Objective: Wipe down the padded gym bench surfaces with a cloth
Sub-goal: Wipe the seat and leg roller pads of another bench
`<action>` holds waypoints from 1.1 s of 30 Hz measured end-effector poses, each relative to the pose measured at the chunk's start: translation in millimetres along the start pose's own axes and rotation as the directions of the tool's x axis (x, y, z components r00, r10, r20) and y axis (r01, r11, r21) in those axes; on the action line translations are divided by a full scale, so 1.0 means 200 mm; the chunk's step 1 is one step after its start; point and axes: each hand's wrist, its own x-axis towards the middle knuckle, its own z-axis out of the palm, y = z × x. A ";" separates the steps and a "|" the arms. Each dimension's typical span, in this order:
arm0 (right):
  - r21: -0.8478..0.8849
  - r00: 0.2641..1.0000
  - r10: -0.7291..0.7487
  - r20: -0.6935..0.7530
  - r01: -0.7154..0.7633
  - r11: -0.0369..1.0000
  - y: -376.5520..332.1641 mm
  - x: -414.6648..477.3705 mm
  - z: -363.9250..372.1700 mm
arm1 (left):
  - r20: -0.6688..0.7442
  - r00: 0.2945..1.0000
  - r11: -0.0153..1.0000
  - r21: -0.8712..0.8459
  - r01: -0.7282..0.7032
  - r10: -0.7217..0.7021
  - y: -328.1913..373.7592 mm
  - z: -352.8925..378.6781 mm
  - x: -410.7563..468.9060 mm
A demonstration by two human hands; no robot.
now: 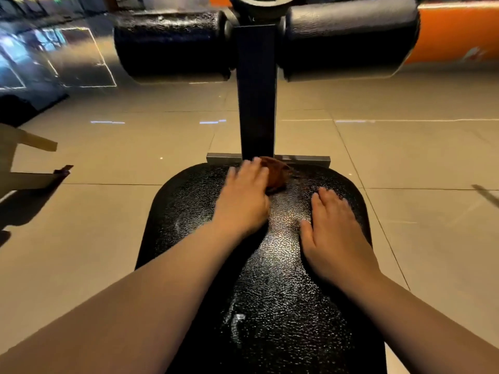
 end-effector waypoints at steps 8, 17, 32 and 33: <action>-0.113 0.999 -0.004 0.032 0.007 0.994 -0.02 0.04 0.01 | 0.015 0.996 0.985 -0.148 -0.087 0.091 0.01 -0.03 -0.13; -0.138 0.999 0.002 0.038 0.003 0.990 -0.01 0.07 0.03 | -0.112 0.894 0.900 -0.007 0.435 -0.433 -0.38 -0.05 -0.11; -0.143 0.999 0.004 0.045 0.002 0.990 -0.03 0.06 0.03 | -0.015 0.977 0.972 -0.106 0.208 -0.211 -0.16 -0.02 -0.05; -0.136 0.999 0.004 0.043 0.002 0.991 -0.03 0.06 0.03 | -0.024 0.983 0.982 -0.065 0.180 -0.182 -0.18 -0.02 -0.05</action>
